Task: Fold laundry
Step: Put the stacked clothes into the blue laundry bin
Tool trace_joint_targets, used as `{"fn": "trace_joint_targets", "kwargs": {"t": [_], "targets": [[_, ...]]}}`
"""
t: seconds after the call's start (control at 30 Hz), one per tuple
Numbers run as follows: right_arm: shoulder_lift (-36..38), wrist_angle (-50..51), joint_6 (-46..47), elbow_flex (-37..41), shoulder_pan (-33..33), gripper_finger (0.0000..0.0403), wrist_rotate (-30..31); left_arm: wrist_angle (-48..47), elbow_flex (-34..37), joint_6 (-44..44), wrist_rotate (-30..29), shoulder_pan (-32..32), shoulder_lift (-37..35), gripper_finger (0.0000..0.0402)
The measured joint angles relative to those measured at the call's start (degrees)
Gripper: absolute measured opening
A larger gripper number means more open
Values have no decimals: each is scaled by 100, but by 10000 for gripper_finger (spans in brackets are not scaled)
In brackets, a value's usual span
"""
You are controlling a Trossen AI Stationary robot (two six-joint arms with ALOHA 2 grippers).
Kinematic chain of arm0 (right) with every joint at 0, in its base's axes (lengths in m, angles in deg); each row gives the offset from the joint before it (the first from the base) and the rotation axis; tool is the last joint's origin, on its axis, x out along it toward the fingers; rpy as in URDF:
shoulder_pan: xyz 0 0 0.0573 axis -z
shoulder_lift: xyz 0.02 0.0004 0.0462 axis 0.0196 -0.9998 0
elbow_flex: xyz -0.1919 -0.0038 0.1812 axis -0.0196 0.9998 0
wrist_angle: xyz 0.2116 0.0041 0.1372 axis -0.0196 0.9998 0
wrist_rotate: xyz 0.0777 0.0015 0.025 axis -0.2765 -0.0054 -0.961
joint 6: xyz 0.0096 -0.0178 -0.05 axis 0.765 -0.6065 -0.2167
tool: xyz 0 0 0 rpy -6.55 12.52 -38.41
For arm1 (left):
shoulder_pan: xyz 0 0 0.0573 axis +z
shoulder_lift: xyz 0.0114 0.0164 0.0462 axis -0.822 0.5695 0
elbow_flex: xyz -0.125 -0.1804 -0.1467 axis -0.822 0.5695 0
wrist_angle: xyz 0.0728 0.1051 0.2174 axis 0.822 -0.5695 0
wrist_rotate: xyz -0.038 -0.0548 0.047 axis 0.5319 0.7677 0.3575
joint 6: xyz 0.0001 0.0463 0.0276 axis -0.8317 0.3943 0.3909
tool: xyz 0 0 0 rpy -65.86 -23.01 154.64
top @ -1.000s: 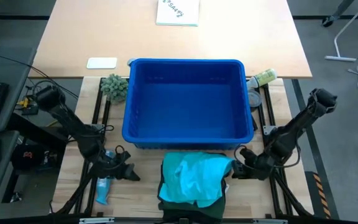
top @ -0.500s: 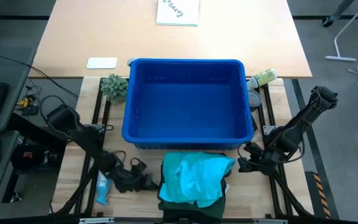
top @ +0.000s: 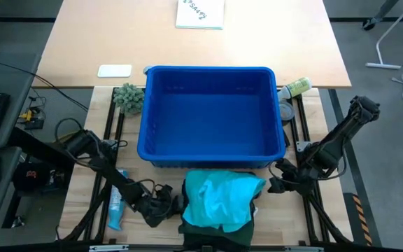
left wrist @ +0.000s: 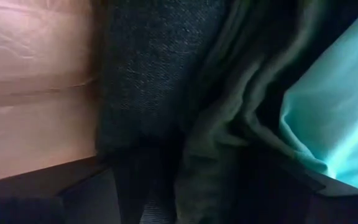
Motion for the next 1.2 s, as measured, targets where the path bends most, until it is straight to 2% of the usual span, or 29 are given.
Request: {"fn": "trace_joint_targets", "kwargs": {"t": [0.1, 0.23, 0.4, 0.6, 0.67, 0.8, 0.93, 1.1, 1.2], "targets": [[43, 174, 385, -181, -160, 165, 396, -142, -4, -4, 179, 83, -2, 221], [-269, 605, 1660, -446, -903, 165, 1243, -228, -4, 6, 176, 101, -2, 221], [-1227, 133, 1794, -873, -1148, 165, 862, -228, -4, 31, 285, 101, -2, 221], [-2275, -275, 1830, -1554, -1176, 165, 779, -159, -2, 33, 381, 138, -2, 221], [-2536, -631, 1860, -1557, -1068, 165, 791, -149, 0, 33, 435, 163, -2, 221], [-2910, -2183, 1931, -1183, -799, 165, 1216, -65, 2, 34, 548, 166, -14, 221], [-3059, -2513, 1939, -1119, -945, 165, 1350, -1, 2, 38, 699, 166, -15, 221], [-2799, -2108, 1962, -1122, -1473, 165, 1299, 15, 2, 38, 750, 172, -15, 221], [-2813, -1889, 1955, -1099, -1473, 165, 1248, 22, 2, 38, 831, 238, -15, 221]]}}
